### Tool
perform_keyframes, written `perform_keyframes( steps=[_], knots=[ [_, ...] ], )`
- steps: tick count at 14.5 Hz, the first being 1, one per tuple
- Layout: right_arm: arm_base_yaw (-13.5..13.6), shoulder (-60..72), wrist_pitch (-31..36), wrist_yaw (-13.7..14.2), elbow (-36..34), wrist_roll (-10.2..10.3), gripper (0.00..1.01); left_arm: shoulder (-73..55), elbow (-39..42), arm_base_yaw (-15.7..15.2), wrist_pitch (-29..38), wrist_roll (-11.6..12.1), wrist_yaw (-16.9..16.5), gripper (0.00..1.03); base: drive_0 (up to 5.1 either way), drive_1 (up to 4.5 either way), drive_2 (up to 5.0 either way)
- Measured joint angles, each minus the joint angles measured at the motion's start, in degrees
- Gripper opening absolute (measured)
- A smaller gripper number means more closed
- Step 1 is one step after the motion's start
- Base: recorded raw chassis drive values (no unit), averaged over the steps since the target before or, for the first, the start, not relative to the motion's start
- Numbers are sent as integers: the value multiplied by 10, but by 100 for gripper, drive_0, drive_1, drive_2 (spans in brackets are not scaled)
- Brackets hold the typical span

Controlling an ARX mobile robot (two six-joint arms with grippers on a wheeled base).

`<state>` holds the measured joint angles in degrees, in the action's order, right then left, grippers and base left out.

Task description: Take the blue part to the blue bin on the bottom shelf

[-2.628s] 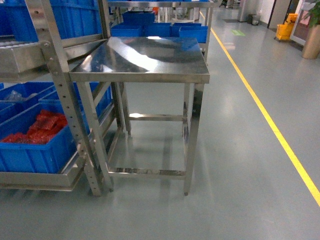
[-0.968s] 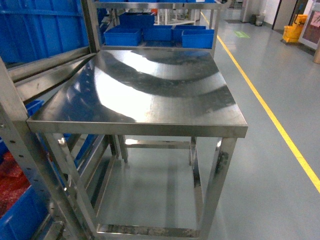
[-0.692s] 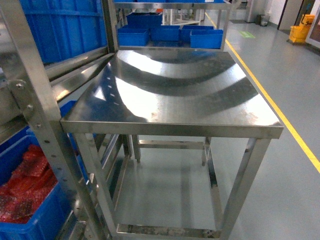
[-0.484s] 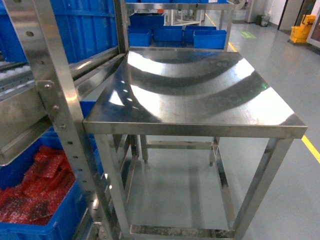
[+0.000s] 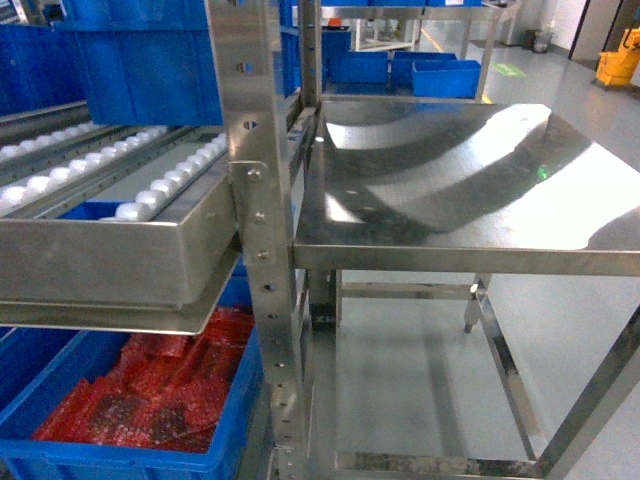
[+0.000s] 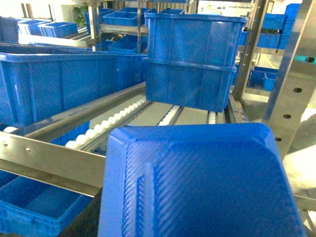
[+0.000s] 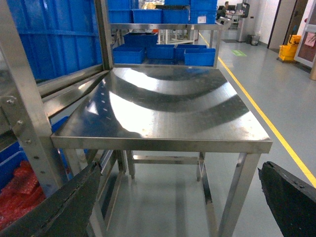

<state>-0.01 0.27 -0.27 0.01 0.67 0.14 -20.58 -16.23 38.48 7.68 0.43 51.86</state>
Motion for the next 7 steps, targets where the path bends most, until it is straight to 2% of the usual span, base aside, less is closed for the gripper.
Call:
perform_keyframes(
  steps=[7],
  knots=[
    [0,0,1,0,0,0,98,0,0,0,-1,0,0,44,-506,235,235]
  ],
)
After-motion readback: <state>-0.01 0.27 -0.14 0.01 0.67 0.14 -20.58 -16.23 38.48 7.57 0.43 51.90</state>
